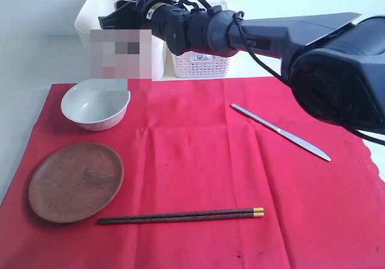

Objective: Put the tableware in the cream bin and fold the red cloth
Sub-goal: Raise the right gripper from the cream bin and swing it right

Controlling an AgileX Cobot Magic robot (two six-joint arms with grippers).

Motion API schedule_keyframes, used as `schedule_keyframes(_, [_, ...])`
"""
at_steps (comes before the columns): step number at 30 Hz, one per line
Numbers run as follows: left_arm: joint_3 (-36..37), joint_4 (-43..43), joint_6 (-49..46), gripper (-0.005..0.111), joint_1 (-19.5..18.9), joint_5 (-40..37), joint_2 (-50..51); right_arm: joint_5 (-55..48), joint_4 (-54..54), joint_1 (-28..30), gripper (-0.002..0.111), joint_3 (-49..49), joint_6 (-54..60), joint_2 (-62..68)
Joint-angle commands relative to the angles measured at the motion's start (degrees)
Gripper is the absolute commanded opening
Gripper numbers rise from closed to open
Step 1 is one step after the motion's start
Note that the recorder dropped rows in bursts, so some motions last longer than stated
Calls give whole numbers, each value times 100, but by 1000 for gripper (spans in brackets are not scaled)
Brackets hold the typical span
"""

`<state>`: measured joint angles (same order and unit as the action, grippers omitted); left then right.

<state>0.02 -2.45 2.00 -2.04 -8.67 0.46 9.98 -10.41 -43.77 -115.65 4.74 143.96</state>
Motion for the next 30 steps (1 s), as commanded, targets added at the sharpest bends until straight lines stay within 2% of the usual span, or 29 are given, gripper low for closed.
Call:
schedule_keyframes(1, [-2, 31, -2, 0, -17, 22, -16, 49, 31, -19, 57, -23, 26, -42])
schedule_keyframes(4, [-2, 31, -2, 0, -17, 22, -16, -453, -13, -19, 60, -23, 26, -259])
schedule_keyframes(9, [-2, 31, -2, 0, -17, 22, -16, -1925, 111, 16, 59, -23, 26, -856])
schedule_keyframes(17, [-2, 31, -2, 0, -17, 22, -16, -4095, 1169, 27, 59, -23, 26, -1904])
schedule_keyframes(21, [-2, 31, -2, 0, -17, 22, -16, -5790, 1937, 27, 58, -23, 26, -2510])
schedule_keyframes(23, [-2, 31, -2, 0, -17, 22, -16, -6645, 2269, 27, 49, -23, 185, -2679])
schedule_keyframes(24, [-2, 31, -2, 0, -17, 22, -16, -7304, 2354, 27, 38, -12, 363, -2761])
schedule_keyframes(25, [-2, 31, -2, 0, -17, 22, -16, -7522, 2366, 27, 33, -11, 440, -2779])
schedule_keyframes(26, [-2, 31, -2, 0, -17, 22, -16, -7995, 2379, 27, 22, -11, 560, -2802])
schedule_keyframes(29, [-2, 31, -2, 0, -17, 22, -16, -7995, 2313, 54, 1, 124, 686, -2880])
schedule_keyframes(30, [-2, 31, -2, 0, -17, 22, -16, -7995, 2247, 86, 0, 225, 739, -2946])
